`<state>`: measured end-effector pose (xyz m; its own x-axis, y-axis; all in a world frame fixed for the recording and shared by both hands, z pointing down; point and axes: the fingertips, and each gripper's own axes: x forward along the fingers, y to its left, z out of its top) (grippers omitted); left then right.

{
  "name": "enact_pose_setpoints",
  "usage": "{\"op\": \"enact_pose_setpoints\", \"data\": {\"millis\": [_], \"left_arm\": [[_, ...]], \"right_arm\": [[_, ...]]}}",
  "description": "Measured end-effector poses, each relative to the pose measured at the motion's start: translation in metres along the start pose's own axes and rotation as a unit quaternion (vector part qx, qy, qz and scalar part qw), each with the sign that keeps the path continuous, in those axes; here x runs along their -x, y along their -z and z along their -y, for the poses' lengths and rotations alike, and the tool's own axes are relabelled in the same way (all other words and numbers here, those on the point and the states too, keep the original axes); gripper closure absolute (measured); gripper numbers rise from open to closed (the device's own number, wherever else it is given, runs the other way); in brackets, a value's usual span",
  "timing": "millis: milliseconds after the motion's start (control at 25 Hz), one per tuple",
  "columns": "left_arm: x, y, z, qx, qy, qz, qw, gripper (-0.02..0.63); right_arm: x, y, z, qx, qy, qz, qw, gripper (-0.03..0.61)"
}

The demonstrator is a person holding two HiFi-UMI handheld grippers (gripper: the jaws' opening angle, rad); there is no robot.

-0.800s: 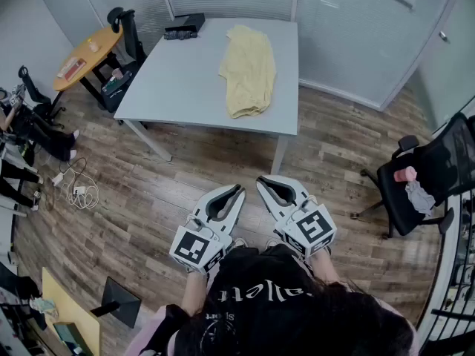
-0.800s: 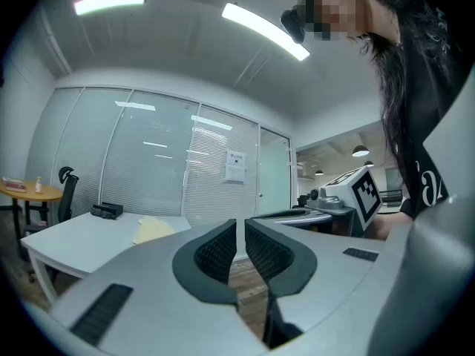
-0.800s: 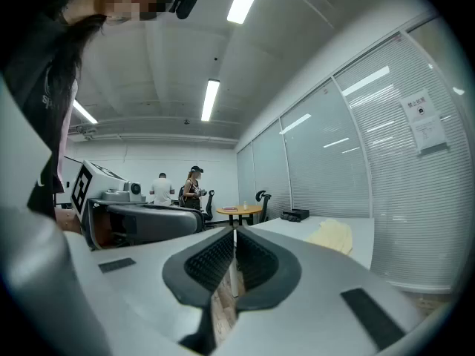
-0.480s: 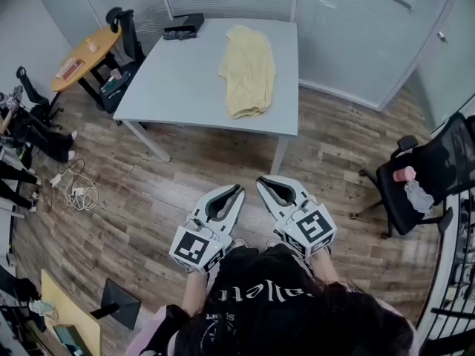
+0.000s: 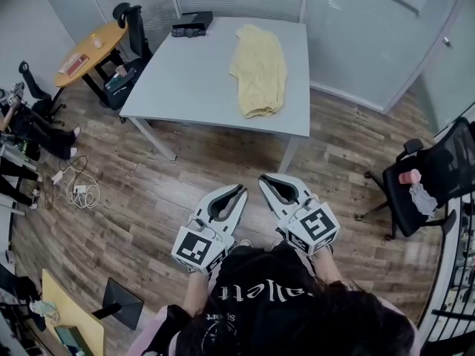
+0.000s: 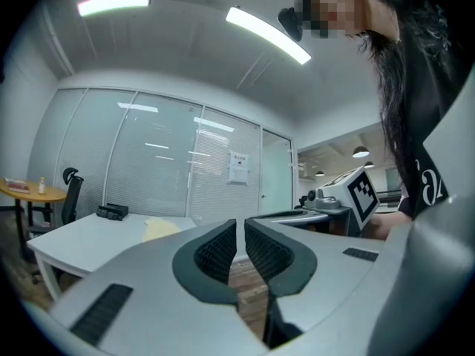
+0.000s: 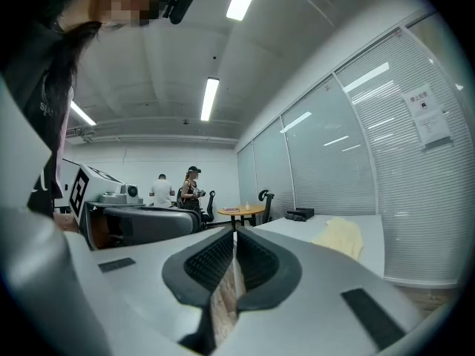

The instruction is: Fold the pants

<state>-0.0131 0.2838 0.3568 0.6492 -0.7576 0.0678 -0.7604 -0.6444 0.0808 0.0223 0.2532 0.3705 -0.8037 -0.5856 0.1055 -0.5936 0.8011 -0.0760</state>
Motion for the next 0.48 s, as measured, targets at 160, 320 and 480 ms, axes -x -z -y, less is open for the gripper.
{"op": "enact_pose_setpoints", "data": {"millis": [160, 320, 480], "left_arm": [[0.013, 0.004, -0.012, 0.006, 0.001, -0.003, 1.0000, 0.560], [0.018, 0.008, -0.021, 0.013, 0.005, -0.007, 0.9999, 0.560], [0.015, 0.011, -0.025, 0.021, 0.011, -0.005, 0.9997, 0.560]], "right_arm": [[-0.011, 0.006, -0.011, -0.005, 0.004, -0.006, 1.000, 0.549], [-0.016, 0.011, -0.015, -0.008, 0.012, -0.017, 1.000, 0.551], [-0.018, 0.012, -0.011, -0.008, 0.017, -0.020, 1.000, 0.549]]}}
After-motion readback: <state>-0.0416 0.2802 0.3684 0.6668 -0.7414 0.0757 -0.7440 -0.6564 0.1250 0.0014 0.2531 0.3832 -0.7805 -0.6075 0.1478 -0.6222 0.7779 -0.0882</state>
